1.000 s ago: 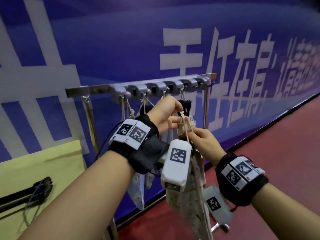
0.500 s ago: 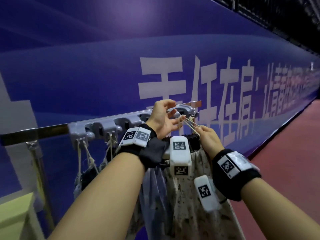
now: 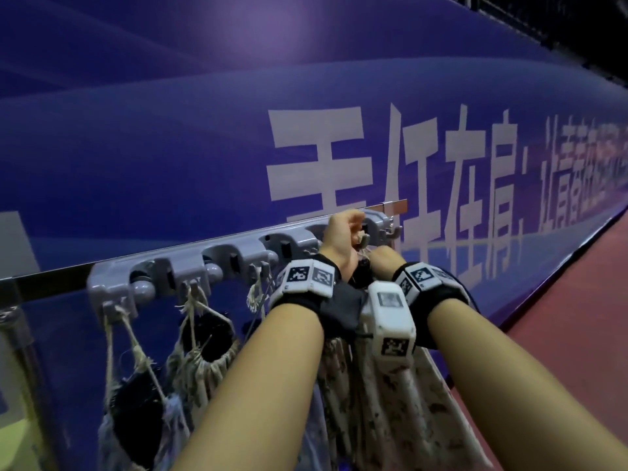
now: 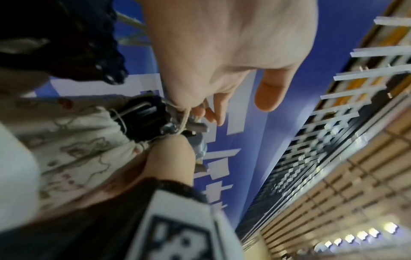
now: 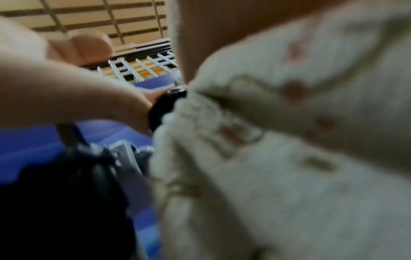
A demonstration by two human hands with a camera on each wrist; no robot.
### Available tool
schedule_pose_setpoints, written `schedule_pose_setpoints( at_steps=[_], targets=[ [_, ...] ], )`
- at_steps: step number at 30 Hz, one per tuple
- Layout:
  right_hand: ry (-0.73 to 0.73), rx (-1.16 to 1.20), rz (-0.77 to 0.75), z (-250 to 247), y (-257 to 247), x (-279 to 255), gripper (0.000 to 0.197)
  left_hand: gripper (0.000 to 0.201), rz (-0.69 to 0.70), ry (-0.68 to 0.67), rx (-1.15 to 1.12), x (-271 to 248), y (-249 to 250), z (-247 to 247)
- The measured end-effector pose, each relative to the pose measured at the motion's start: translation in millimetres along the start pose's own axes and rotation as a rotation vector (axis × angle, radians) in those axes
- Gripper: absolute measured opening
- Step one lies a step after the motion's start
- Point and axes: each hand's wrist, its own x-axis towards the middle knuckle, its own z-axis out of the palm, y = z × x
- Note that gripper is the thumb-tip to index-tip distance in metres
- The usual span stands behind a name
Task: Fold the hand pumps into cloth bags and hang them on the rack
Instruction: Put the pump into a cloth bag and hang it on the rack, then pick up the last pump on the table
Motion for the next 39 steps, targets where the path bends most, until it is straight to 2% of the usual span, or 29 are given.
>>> schedule_pose_setpoints(
  at_steps=[2, 4, 6, 9, 10, 13, 14, 16, 19, 22, 24, 29, 33, 39],
  targets=[
    [-0.043, 0.134, -0.027, 12, 11, 0, 0.024, 0.029, 0.006, -0.033, 0.151, -5, -6, 0],
    [-0.045, 0.242, 0.012, 15, 19, -5, 0.012, 0.033, 0.022, -0.07, 0.234, -11, -8, -1],
    [-0.046, 0.201, 0.059, 10, 30, -10, 0.014, 0.036, 0.029, -0.097, 0.275, -16, -5, -5],
    [-0.035, 0.265, 0.113, 5, 49, -24, 0.027, 0.06, 0.002, -0.16, 0.327, -29, 3, -17],
    [-0.029, 0.304, 0.118, 4, 55, -29, 0.028, 0.058, -0.01, -0.192, 0.324, -34, 5, -20],
    [0.019, 0.338, 0.139, 1, 63, -45, 0.016, 0.03, -0.069, -0.254, 0.328, -53, 13, -26],
    [0.05, 0.332, 0.145, 1, 63, -52, 0.013, 0.028, -0.083, -0.262, 0.332, -62, 16, -29],
    [0.122, 0.289, 0.162, -2, 67, -55, 0.021, 0.028, -0.098, -0.271, 0.355, -69, 21, -32],
    [0.149, 0.268, 0.194, -5, 60, -77, 0.027, 0.029, -0.087, -0.237, 0.415, -87, 38, -46],
    [0.195, 0.274, 0.225, -4, 51, -99, 0.014, 0.034, -0.071, -0.16, 0.445, -108, 55, -63],
    [0.192, 0.275, 0.248, -2, 45, -109, 0.013, 0.038, -0.053, -0.113, 0.468, -121, 66, -71],
    [0.114, 0.311, 0.214, 11, 11, -147, 0.009, 0.044, -0.019, -0.042, 0.508, -160, 95, -90],
    [0.02, 0.352, 0.158, 26, -28, -183, 0.025, 0.037, 0.002, -0.013, 0.501, -191, 120, -101],
    [-0.121, 0.382, 0.068, 62, -88, -229, 0.03, 0.028, 0.042, 0.055, 0.509, -229, 144, -124]
  ],
)
